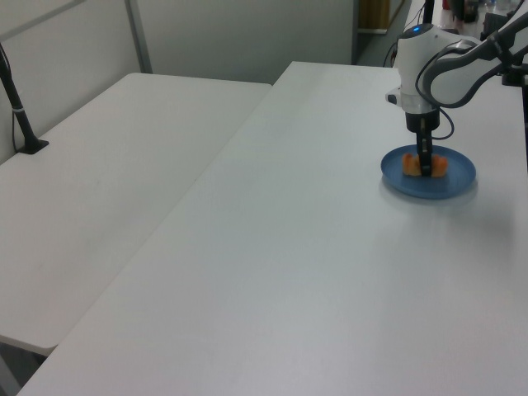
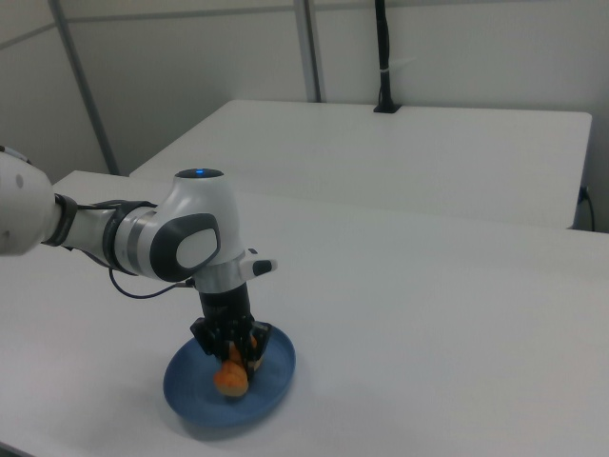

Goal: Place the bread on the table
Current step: 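Lift the gripped bread roll up off the blue plate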

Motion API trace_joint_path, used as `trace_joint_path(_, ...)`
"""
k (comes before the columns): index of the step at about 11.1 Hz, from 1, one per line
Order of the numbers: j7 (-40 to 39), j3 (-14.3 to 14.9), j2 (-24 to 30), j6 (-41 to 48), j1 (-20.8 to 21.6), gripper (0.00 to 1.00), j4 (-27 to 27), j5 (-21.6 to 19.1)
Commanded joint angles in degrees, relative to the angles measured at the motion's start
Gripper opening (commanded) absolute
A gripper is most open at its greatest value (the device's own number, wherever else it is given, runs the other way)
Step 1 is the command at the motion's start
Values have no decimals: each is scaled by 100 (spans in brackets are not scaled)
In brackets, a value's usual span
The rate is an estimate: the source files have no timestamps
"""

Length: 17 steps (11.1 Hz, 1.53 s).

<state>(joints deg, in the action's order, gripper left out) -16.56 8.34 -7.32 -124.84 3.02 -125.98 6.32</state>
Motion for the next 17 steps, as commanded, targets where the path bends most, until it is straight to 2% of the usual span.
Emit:
trace_joint_path(1,-120,36,266,179,5,37,-6,27)
trace_joint_path(9,-120,36,319,197,-47,37,30,1)
trace_joint_path(11,-128,36,346,468,-47,37,213,-8)
trace_joint_path(15,-382,45,92,645,-292,39,1143,-113)
trace_joint_path(17,-611,45,-529,1196,-538,40,2361,-227)
